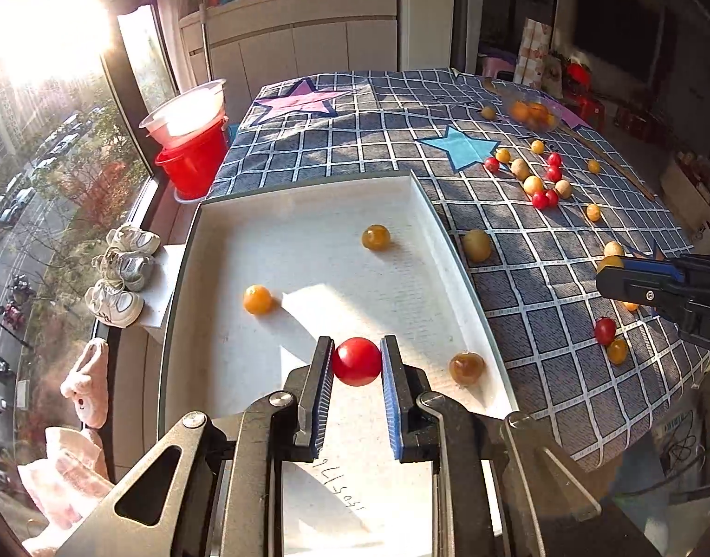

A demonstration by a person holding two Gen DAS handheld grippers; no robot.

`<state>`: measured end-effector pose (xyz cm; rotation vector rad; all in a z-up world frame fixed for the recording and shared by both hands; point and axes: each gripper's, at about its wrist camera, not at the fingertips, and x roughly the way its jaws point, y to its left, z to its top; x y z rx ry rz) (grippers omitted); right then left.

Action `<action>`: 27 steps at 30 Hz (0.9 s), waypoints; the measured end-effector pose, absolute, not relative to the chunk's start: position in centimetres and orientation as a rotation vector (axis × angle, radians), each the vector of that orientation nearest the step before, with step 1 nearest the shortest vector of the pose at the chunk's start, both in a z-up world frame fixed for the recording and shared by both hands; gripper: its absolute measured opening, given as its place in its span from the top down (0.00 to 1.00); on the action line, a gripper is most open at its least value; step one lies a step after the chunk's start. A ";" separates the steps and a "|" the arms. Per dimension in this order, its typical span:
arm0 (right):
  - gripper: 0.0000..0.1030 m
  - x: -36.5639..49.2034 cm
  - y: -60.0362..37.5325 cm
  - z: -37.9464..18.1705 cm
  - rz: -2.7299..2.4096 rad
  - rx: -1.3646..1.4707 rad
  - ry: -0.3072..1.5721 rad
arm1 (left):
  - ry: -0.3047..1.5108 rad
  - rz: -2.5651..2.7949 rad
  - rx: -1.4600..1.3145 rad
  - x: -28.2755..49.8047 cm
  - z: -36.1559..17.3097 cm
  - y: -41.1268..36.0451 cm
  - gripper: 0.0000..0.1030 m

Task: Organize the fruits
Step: 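Carry both held tomatoes over the white tray, then open both tools to drop the tomatoes into the tray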

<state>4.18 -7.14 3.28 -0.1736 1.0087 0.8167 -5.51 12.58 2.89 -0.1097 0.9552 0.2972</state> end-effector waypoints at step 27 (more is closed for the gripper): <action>0.79 3.5 7.4 -2.5 0.889 -0.374 1.126 | 1.059 0.444 -0.165 -4.5 -2.3 19.3 0.79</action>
